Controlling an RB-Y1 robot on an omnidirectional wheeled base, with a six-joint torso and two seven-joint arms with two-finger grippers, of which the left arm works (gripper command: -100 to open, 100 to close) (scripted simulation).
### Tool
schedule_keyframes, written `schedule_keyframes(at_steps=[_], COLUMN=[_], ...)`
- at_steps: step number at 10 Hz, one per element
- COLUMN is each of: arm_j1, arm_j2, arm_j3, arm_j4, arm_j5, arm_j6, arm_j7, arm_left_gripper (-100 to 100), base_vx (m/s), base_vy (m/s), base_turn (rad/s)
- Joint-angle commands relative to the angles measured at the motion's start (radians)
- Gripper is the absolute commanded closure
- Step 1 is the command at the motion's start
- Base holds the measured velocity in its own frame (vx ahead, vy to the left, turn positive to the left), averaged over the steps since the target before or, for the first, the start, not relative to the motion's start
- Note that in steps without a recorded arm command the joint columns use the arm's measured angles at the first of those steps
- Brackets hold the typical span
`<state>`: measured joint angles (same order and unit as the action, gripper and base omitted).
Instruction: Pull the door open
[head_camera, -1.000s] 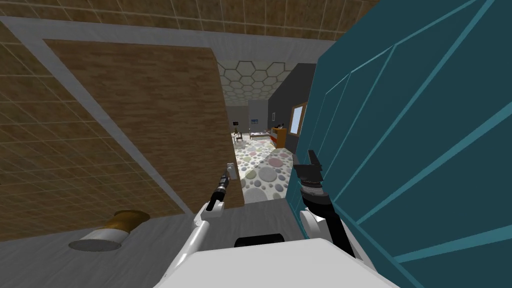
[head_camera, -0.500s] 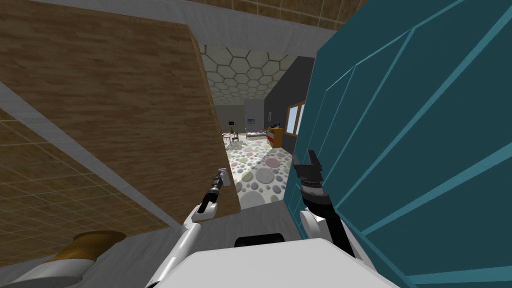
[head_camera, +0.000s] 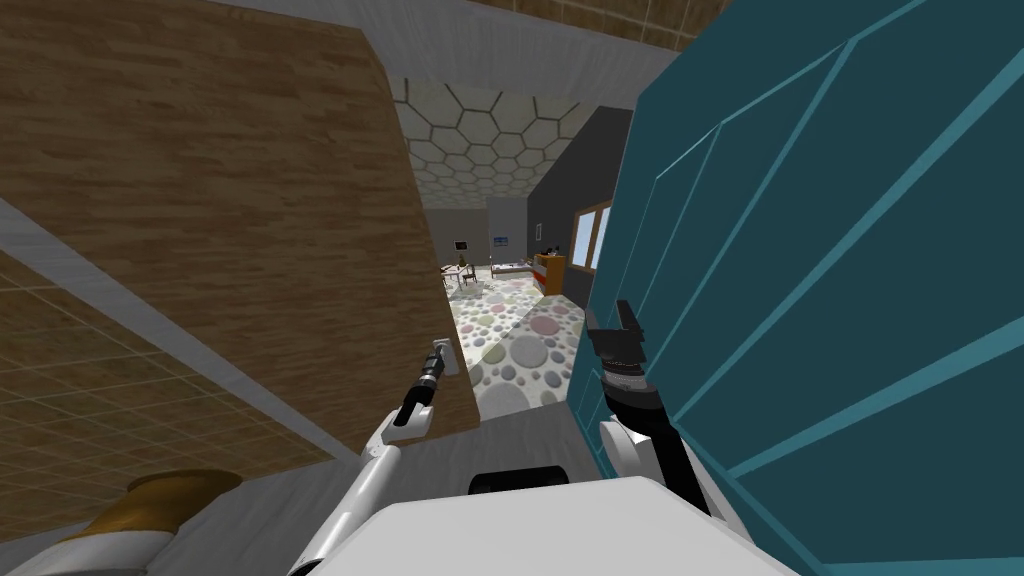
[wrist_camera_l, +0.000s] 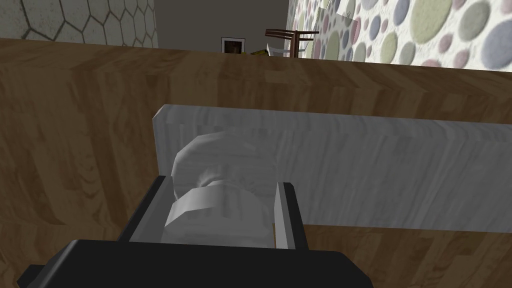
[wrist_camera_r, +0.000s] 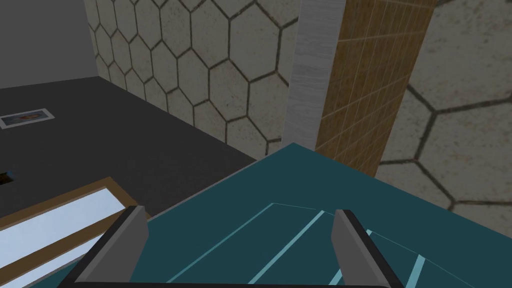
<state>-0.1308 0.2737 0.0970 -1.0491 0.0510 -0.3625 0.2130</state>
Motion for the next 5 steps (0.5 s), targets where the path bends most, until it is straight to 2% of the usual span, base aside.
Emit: schedule_keyframes(at_steps=[1, 3, 4, 5], arm_j1=[0.001, 0.001, 0.005, 0.006], arm_j2=[0.0, 0.0, 0.01, 0.013], arm_j3=[0.0, 0.0, -0.016, -0.02], arm_j4=[0.0, 0.0, -0.003, -0.004], arm_j5=[0.0, 0.0, -0.001, -0.001], arm_j6=[-0.001, -0.001, -0.004, -0.006], arm_j7=[0.0, 0.0, 0.013, 0.016], arm_left_gripper=[100, 100, 100, 100], base_vx=[-0.006, 0.0, -0.075, -0.167], base_vy=[0.001, 0.0, 0.03, 0.102], base_turn=[-0.001, 0.0, -0.113, -0.106])
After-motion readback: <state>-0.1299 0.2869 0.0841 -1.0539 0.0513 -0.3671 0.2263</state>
